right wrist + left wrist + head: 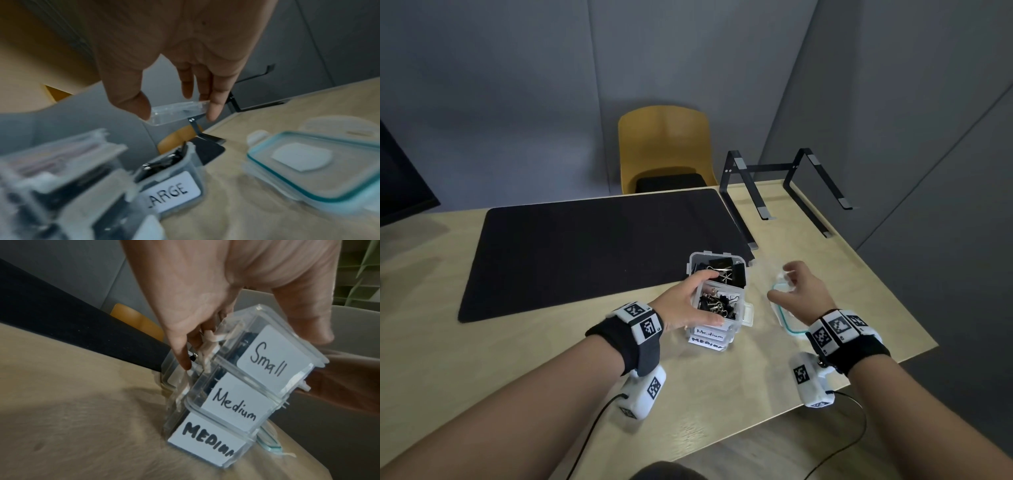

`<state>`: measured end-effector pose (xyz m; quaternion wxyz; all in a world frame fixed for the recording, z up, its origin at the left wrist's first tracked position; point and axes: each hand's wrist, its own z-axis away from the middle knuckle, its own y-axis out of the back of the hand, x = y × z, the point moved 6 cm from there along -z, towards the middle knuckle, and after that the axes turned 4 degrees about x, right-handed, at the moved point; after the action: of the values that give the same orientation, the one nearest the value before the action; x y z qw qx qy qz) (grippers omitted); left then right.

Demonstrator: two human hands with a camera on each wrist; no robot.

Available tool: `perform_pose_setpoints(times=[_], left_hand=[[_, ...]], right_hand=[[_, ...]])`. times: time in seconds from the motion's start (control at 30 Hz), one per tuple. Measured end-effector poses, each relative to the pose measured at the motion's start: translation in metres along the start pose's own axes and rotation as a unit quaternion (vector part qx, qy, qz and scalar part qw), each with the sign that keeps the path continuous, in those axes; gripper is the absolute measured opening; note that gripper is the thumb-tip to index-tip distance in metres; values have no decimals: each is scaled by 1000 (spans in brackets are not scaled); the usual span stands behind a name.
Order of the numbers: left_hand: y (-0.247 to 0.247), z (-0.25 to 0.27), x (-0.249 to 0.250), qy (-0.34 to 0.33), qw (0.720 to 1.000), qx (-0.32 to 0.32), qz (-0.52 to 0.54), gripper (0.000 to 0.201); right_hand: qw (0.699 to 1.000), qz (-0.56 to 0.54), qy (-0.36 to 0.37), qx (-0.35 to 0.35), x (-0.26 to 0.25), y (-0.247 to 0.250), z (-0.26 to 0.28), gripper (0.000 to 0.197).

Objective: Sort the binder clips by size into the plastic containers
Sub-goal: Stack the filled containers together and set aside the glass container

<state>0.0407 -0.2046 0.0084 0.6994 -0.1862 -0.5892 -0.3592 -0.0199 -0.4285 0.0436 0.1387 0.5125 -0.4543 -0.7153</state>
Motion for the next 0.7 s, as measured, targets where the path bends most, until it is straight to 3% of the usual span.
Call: perform_pose_setpoints(times=[0.17,0.4,0.57,0.7], left_hand=[[2,1,-4,1,999,4,-49,99],[10,2,-5,-16,996,41,-73,62],[12,3,-7,-26,995,50,-83,62],[14,1,-13,-22,989,61,-135,70]], right_hand=[[994,-25,91,-52,-46,0,25,58],[983,-28,146,-109,-73,-8,48,61],[972,58,168,-155,-81,-16,56,75],[962,129,179,-163,-90,-17,60,75]])
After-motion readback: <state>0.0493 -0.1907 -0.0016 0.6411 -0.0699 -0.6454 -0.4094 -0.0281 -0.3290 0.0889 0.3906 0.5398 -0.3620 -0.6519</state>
